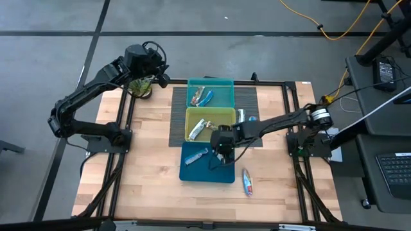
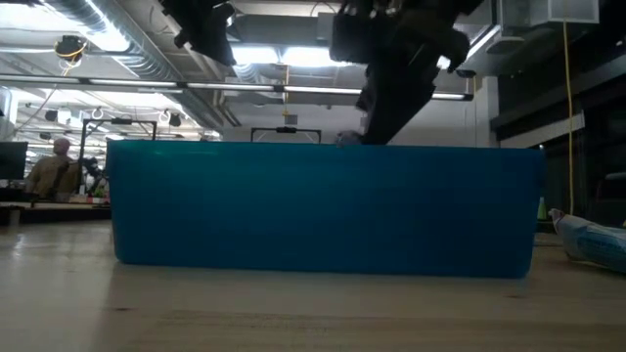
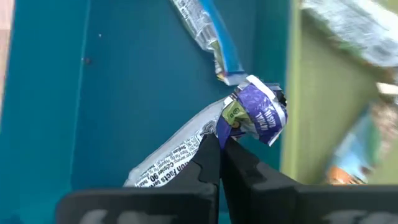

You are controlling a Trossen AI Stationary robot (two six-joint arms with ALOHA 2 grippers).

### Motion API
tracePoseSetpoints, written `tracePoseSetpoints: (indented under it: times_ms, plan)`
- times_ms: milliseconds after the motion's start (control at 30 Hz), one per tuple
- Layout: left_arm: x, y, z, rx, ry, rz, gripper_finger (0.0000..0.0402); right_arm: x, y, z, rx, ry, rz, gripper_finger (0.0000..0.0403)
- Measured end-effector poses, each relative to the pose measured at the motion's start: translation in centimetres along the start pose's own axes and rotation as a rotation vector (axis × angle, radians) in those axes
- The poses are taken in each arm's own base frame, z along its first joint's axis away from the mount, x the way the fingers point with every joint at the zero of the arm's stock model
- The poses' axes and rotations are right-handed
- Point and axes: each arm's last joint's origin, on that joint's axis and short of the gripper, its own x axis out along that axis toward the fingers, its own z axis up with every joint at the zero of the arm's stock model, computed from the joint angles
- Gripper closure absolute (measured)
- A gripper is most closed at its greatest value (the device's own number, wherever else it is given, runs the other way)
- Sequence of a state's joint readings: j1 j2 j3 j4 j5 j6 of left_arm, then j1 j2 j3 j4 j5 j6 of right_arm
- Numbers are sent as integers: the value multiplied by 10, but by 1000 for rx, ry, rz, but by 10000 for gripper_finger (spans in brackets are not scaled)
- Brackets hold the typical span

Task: Pick and place Granola Bars by type
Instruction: Put the blue granola bar into the blue bin, then put the red granola bar into the green bin

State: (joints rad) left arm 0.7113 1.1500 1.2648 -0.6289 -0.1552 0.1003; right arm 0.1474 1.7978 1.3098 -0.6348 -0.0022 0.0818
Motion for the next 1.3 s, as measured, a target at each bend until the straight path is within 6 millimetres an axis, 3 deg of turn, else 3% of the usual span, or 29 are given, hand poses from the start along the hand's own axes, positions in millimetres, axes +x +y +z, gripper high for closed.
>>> tracePoseSetpoints:
  times_ms: [233,567,867,1067,1300]
  plan:
    - [1,0,-1,3,7,-2,315,24,0,1,19,19,60,392]
    - [1,0,-2,30,23,-4,315,25,0,1,29,23,67,388]
    - [1,0,-2,30,22,-3,317,24,-1,2,113,15,66,329]
    - [1,0,-3,39,37,-5,318,1,2,1,265,-3,52,285]
    - [1,-1,-4,51,42,-10,319,-52,33,-16,473,-52,-159,281]
